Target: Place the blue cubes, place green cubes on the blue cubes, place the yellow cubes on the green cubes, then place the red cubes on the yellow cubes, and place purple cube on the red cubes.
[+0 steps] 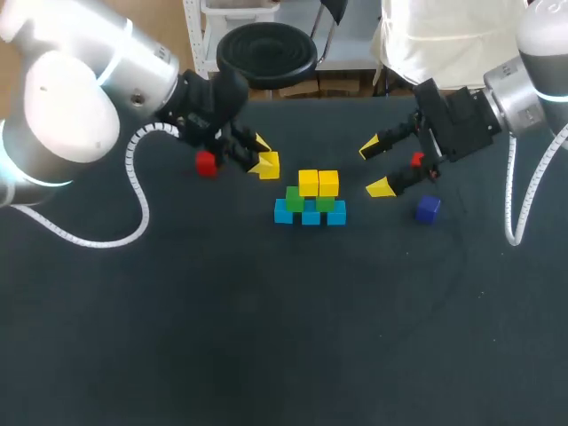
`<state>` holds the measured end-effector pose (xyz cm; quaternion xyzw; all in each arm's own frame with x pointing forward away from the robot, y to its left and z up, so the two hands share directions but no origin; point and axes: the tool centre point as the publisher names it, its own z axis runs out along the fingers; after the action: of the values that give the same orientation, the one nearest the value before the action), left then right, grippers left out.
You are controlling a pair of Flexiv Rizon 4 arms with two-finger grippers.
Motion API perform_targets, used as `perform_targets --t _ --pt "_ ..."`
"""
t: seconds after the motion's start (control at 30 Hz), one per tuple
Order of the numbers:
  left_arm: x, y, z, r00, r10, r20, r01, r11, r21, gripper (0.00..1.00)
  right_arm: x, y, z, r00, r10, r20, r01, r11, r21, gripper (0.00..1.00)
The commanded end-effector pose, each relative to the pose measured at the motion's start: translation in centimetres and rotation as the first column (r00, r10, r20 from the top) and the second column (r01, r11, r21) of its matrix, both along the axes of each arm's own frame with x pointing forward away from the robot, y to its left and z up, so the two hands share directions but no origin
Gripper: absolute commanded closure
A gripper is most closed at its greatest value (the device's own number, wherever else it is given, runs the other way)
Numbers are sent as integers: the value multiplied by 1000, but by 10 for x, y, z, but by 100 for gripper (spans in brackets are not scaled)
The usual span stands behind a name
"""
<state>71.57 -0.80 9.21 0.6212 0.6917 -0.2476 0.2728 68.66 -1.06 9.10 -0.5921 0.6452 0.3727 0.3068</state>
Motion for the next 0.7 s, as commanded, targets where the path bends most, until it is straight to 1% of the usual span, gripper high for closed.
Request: perform_targets --t 0.03,0.07,0.13,0.43,0.5,0.7 --pt "3 -4 -10 1000 -8 -30 7 999 -35 100 -1 0 0 1000 -1 1 1 1000 -1 0" --pt "3 -5 -11 999 -10 -37 8 999 -52 100 -1 0 0 1000 -1 1 1 1000 -1 0" --pt "3 -5 -14 999 -9 -44 6 998 -57 100 -1 0 0 1000 -1 1 1 1000 -1 0" --pt "6 -10 -17 999 -18 -37 16 998 -58 100 -1 0 0 1000 -1 1 1 1000 -1 0" --pt "6 -11 -19 999 -19 -44 17 998 -55 100 -1 0 0 1000 -1 1 1 1000 -1 0" --pt "1 -13 -24 998 -33 -52 29 998 -64 100 -1 0 0 1000 -1 1 1 1000 -1 0"
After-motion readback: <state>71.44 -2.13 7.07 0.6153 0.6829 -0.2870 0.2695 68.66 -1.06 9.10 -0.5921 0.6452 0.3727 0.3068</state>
